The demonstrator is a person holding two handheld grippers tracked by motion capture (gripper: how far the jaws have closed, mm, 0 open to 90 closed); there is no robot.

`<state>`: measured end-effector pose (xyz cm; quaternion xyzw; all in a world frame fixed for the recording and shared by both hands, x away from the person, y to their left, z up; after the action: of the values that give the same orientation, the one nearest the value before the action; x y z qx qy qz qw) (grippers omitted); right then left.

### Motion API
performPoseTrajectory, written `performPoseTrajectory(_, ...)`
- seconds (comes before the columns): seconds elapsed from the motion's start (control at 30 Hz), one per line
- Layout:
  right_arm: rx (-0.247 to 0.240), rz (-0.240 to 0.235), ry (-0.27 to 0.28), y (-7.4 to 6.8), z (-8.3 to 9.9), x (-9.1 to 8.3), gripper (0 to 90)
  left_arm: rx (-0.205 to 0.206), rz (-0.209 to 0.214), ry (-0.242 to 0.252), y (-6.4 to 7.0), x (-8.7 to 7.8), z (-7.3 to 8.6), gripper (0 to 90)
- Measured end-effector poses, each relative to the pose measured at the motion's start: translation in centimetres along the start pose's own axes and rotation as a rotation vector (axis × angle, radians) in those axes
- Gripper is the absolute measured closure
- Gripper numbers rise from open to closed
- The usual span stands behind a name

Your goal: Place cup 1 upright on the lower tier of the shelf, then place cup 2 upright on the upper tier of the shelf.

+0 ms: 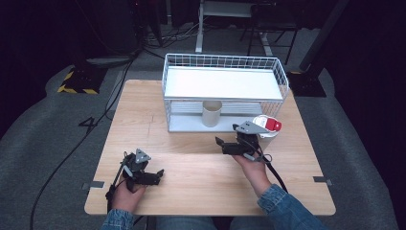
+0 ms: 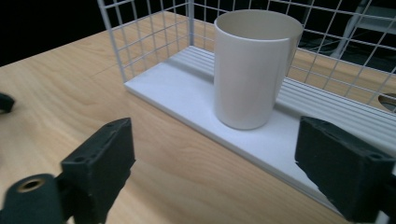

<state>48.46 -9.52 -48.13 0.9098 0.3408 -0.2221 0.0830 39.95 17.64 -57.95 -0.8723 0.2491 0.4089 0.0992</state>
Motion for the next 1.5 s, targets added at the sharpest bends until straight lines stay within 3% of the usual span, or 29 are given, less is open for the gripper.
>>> performPoseTrajectory(0.27, -0.051, -0.061, -0.024, -1.1, 2.1, -4.4, 14.5, 0.0, 0.0, 0.001, 0.0, 0.0, 0.0, 3.8)
performPoseTrajectory(0.53, -0.027, -0.059, -0.045, -0.1, 4.1, -7.8, 14.6, 0.0, 0.0, 0.001, 0.0, 0.0, 0.0, 3.8)
performPoseTrajectory(0.77, -0.017, -0.013, -0.049, 1.6, 5.3, -10.2, 14.7, -0.002, -0.002, -0.001, 0.0, 0.0, -0.1, 3.8)
performPoseTrajectory(1.07, 0.005, 0.07, -0.105, 4.0, 8.4, -12.1, 14.8, -0.003, -0.004, 0.001, -0.1, 0.1, -0.1, 3.8)
performPoseTrajectory(1.5, 0.064, 0.125, -0.126, 6.0, 10.9, -13.1, 14.8, -0.005, -0.006, 0.001, -0.1, 0.2, -0.3, 3.8)
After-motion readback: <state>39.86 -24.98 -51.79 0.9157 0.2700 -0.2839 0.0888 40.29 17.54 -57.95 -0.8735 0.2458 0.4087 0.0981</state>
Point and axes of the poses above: each handheld gripper's, and its own axes: x roughly forward along the jaws, z roughly out of its underside, y roughly to its right, the point moved 10 cm from there along x, roughly forward along the jaws, and after that the axes turned 2 degrees about -y, right-handed, at the moved point
